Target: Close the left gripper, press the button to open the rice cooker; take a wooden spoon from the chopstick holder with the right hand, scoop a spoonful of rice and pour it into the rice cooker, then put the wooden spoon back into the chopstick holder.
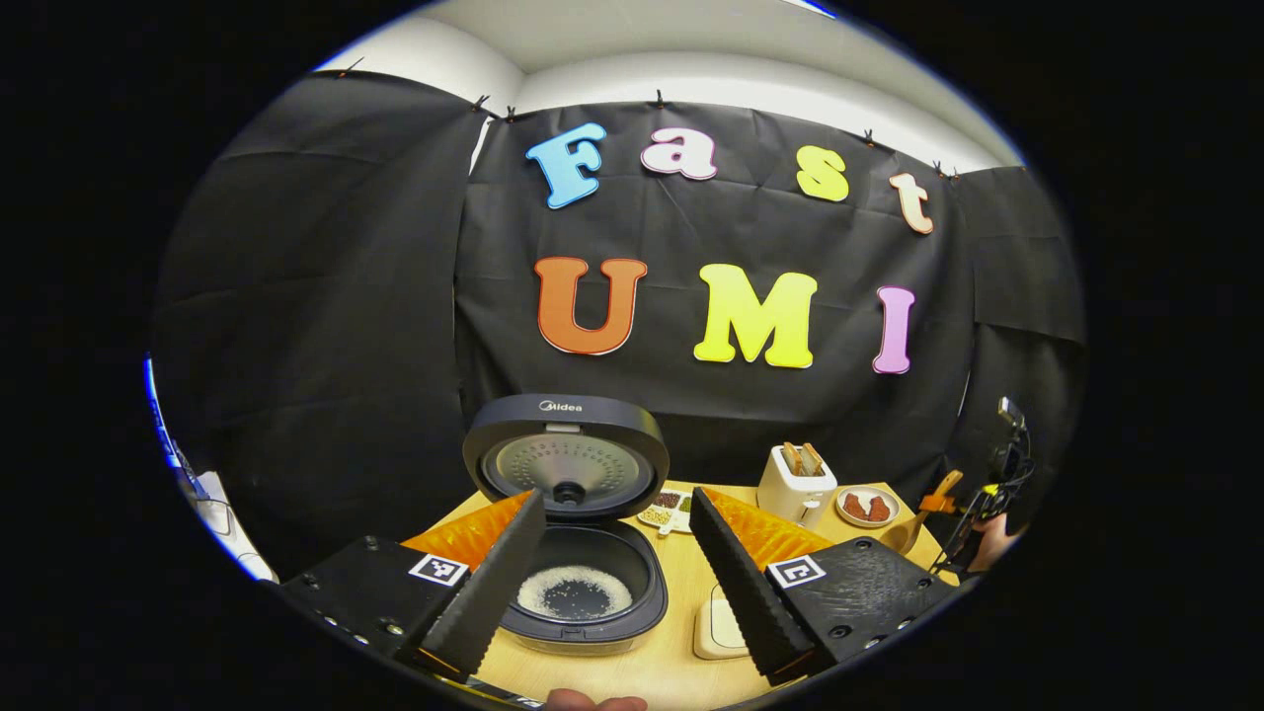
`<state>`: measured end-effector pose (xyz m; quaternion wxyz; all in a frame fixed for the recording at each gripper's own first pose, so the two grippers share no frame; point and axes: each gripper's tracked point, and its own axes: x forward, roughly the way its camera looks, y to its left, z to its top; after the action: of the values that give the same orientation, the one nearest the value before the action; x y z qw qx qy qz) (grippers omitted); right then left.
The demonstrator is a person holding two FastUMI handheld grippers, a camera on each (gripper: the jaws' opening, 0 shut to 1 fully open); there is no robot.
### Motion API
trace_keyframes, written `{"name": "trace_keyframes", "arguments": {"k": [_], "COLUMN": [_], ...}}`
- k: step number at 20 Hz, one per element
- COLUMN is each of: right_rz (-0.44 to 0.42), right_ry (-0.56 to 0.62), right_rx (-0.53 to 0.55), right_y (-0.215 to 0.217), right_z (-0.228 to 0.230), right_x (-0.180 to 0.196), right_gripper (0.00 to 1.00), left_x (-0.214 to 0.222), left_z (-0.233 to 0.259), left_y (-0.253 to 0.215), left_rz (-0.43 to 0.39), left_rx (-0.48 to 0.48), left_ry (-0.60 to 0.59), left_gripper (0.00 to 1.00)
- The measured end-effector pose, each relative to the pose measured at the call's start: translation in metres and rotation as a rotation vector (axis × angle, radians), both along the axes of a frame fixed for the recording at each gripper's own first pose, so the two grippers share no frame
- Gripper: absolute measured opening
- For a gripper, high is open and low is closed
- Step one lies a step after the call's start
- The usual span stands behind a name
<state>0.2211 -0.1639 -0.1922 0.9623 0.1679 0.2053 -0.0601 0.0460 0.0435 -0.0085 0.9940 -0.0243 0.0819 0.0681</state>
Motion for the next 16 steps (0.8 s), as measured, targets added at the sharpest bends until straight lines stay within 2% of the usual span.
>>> {"name": "trace_keyframes", "arguments": {"k": [8, 11, 14, 16], "right_rz": [0.009, 0.031, 0.043, 0.05], "right_ry": [0.026, 0.02, -0.021, -0.039], "right_rx": [0.027, 0.026, 0.009, -0.019], "right_y": [-0.002, 0.001, 0.0, -0.001], "right_z": [-0.047, -0.049, -0.031, -0.019], "right_x": [0.012, 0.01, 0.006, -0.002], "right_gripper": [0.16, 0.19, 0.24, 0.44], "left_x": [0.006, 0.013, 0.022, 0.026], "left_z": [0.014, 0.031, 0.045, 0.056], "left_y": [-0.003, -0.004, -0.004, -0.003], "left_rz": [0.013, 0.01, 0.007, 0.0], "left_rx": [0.036, 0.046, 0.043, 0.03], "left_ry": [-0.015, -0.061, -0.106, -0.141], "left_gripper": [0.95, 0.95, 0.95, 0.95]}}
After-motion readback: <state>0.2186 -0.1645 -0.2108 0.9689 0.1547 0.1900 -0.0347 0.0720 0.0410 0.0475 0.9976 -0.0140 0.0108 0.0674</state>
